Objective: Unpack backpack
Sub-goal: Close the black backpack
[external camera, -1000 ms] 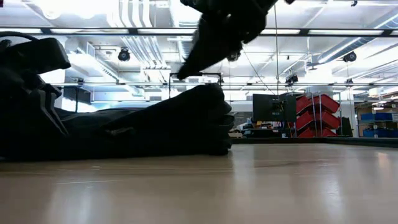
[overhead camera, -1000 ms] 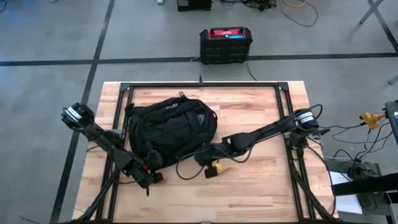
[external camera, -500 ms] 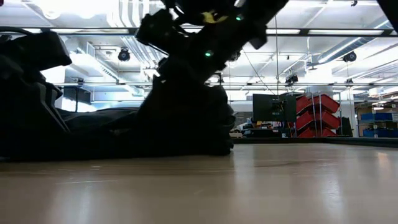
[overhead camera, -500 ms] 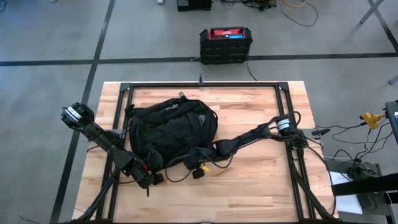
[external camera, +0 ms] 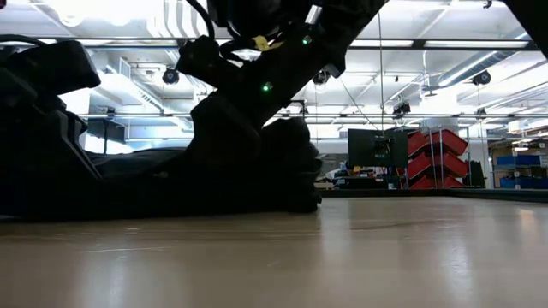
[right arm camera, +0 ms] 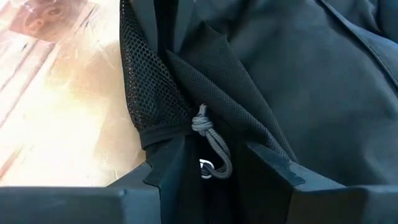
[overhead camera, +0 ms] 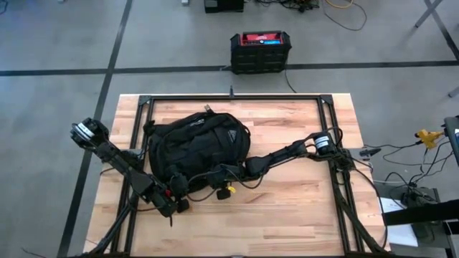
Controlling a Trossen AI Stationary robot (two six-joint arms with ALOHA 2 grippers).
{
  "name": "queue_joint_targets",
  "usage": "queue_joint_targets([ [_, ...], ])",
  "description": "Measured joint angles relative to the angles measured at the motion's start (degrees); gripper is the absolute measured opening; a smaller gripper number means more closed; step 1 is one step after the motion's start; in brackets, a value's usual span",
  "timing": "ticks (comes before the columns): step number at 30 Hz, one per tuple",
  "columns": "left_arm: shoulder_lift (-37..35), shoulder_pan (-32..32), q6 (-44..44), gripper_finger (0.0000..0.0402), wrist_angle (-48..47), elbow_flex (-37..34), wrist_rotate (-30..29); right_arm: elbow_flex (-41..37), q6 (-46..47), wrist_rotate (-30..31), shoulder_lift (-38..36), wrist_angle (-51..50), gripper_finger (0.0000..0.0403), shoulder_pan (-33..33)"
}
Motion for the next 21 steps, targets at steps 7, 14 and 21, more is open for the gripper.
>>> queue_joint_targets([
  [7,0.0,0.0,0.0,0.0043,0.1,0.0,0.1,0.0,0.5,0.3,0.0,0.0,0.0111,0.0],
  [14,0.0,0.0,0.0,0.0043,0.1,0.0,0.2,0.0,1.0,0.4,0.0,0.0,0.0091,-0.1],
  [21,0.0,0.0,0.0,0.0043,0.1,0.0,0.3,0.0,-0.9,0.4,0.8,0.6,0.0123,-0.1],
])
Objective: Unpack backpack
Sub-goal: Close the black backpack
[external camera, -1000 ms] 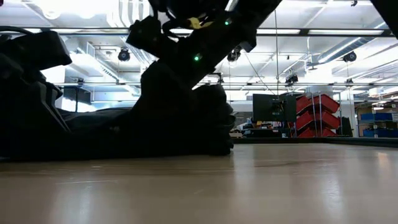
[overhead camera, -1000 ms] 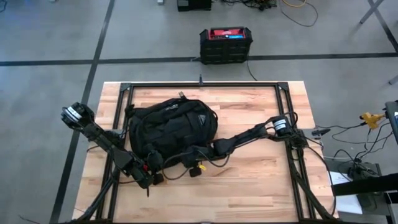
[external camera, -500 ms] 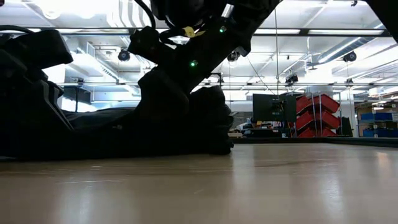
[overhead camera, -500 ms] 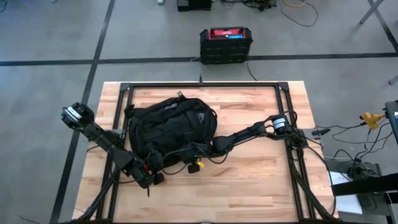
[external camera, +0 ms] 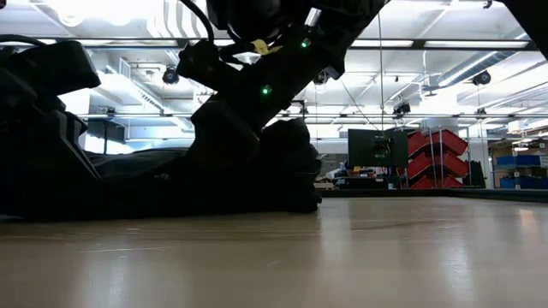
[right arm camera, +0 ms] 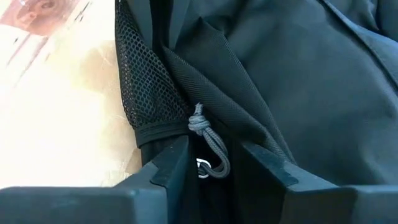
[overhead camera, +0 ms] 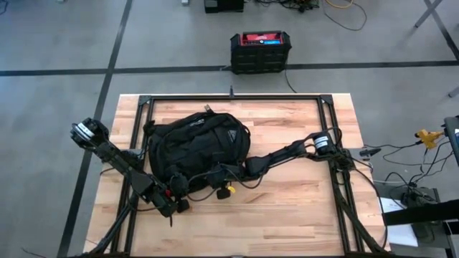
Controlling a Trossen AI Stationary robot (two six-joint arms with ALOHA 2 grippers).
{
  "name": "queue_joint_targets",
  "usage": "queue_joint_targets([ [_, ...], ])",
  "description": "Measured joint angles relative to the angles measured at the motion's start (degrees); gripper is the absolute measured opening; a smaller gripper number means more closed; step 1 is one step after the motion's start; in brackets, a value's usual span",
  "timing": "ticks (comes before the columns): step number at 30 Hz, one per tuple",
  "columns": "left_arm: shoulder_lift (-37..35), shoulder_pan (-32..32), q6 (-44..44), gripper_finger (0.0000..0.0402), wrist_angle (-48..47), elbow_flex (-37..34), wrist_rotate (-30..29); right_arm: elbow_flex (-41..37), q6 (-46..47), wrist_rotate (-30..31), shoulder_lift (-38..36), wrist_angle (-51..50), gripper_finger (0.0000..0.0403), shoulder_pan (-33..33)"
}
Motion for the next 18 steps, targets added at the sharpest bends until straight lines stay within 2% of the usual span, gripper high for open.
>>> queue_joint_targets([
  [5,0.0,0.0,0.0,0.0043,0.0,0.0,0.0,0.0,-2.3,0.1,0.7,0.6,0.0165,0.0],
  [9,0.0,-0.1,0.0,0.0043,-0.2,0.0,0.1,-0.1,-4.2,0.2,0.9,3.7,0.0176,0.0],
  [13,0.0,-0.1,0.0,0.0043,-0.2,0.0,0.2,-0.1,-5.3,0.1,0.9,5.2,0.0155,-0.4],
  [18,0.0,-0.1,0.0,0.0043,-0.1,0.0,0.2,-0.1,-7.1,0.5,0.9,5.1,0.0101,-0.6],
])
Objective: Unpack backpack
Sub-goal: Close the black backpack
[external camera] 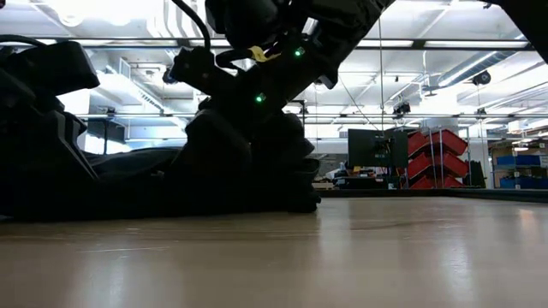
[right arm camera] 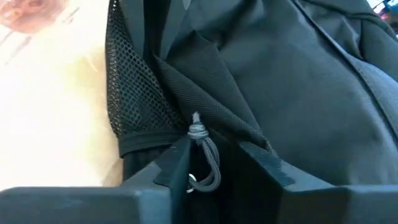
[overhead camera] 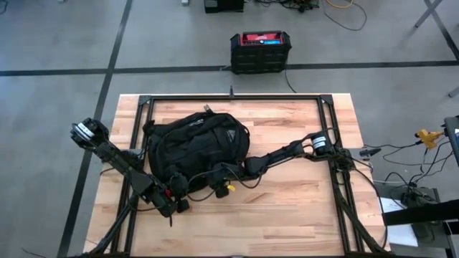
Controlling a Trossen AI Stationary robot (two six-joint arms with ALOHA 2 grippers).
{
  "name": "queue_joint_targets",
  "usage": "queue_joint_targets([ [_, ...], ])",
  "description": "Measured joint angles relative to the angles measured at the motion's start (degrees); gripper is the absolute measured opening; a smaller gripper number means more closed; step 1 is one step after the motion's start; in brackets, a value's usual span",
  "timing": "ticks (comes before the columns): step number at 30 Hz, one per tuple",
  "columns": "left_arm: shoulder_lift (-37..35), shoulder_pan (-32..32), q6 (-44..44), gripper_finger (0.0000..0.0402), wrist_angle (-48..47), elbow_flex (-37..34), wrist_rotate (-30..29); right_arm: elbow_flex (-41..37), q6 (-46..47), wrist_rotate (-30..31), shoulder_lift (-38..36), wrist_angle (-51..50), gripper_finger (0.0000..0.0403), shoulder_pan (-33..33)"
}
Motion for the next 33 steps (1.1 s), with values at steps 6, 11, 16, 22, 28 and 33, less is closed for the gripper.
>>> queue_joint_targets([
  [6,0.0,0.0,0.0,0.0043,0.1,0.0,0.0,0.1,-3.7,0.7,1.1,0.3,0.0014,-0.3],
  [11,0.0,0.0,0.0,0.0043,0.2,0.0,0.0,0.2,-4.4,0.7,1.6,-0.1,0.0015,-0.3],
  [16,0.0,0.0,0.0,0.0043,0.2,0.0,-0.1,0.2,-3.4,0.6,1.6,-0.7,0.0039,-0.1],
  [22,0.0,0.0,1.5,0.0043,2.4,0.0,-5.3,0.2,-2.1,-0.6,1.6,-0.9,0.0088,-0.1],
  [28,0.0,0.1,0.3,0.0043,3.6,0.0,-5.3,0.2,0.0,1.8,2.4,-0.2,0.0103,-0.1],
  [33,0.2,0.1,-0.4,0.0043,4.1,-0.4,-8.8,0.2,2.7,3.5,2.6,-0.2,0.0015,-0.4],
])
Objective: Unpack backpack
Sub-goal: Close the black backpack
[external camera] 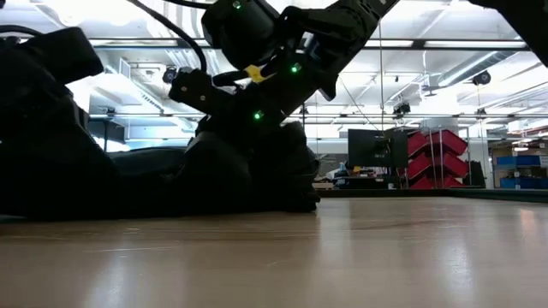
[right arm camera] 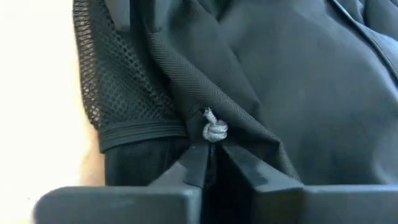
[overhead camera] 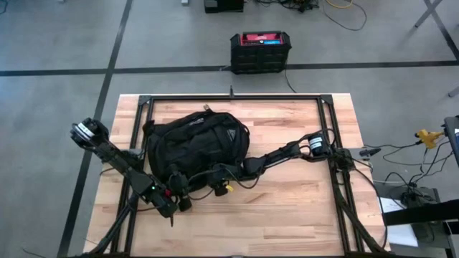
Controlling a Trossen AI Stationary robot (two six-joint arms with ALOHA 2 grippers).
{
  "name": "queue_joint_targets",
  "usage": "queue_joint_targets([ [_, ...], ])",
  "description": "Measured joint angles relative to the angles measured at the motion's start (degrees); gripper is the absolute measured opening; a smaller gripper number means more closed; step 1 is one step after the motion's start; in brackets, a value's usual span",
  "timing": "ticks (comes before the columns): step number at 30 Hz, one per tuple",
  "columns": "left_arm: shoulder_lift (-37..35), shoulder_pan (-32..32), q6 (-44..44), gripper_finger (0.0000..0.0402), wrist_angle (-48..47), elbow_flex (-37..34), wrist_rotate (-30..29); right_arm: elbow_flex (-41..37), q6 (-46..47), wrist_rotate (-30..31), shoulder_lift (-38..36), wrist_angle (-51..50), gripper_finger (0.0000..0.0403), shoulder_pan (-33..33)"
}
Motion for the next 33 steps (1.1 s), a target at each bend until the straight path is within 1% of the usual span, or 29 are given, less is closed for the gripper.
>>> queue_joint_targets([
  [3,1.2,0.0,-1.1,0.0043,0.1,-1.1,-0.2,0.0,1.9,2.5,-0.5,-1.1,0.0008,0.5],
  [6,2.9,0.0,-2.7,0.0043,0.3,-2.5,1.6,-0.2,2.5,3.6,-2.8,-6.6,0.0002,2.0],
  [9,4.4,-0.1,-3.3,0.0043,0.2,-3.6,4.3,-0.2,4.1,5.2,-6.4,-15.6,0.0001,4.0],
  [12,5.5,-0.3,-4.0,0.0043,0.3,-4.2,5.1,-0.5,7.4,6.4,-9.7,-24.8,0.0000,5.9],
  [17,5.7,-0.9,-3.2,0.0043,-0.1,-4.3,5.4,-3.2,13.2,14.6,-14.9,-38.6,0.0000,8.5],
  [18,5.7,-1.0,-3.1,0.0043,-0.2,-4.4,5.4,-4.0,14.1,15.3,-15.8,-39.8,0.0000,8.5],
  [19,5.7,-1.1,-3.0,0.0043,-0.2,-4.4,5.2,-4.7,14.4,15.4,-16.6,-39.5,0.0000,8.4],
  [21,5.7,-1.2,-2.9,0.0043,0.0,-4.4,4.6,-6.4,14.7,14.0,-17.7,-35.0,0.0000,8.3],
  [23,5.6,-1.2,-2.7,0.0043,0.0,-4.5,4.3,-7.7,14.6,8.9,-17.8,-26.6,0.0000,8.1],
  [25,5.6,-1.2,-2.0,0.0043,-0.2,-4.1,4.3,-8.7,13.2,2.5,-16.6,-18.5,0.0001,8.1],
  [27,5.6,-1.2,-1.8,0.0043,-0.5,-3.6,4.4,-9.0,11.5,-0.6,-14.4,-11.0,0.0011,8.2],
  [29,5.6,-1.2,-1.3,0.0043,-0.7,-3.0,4.4,-9.0,9.6,0.3,-12.0,-6.1,0.0030,8.2],
  [33,5.6,-1.3,-1.0,0.0043,-0.6,-2.4,4.7,-7.2,6.4,7.3,-7.8,-3.9,0.0085,6.7],
])
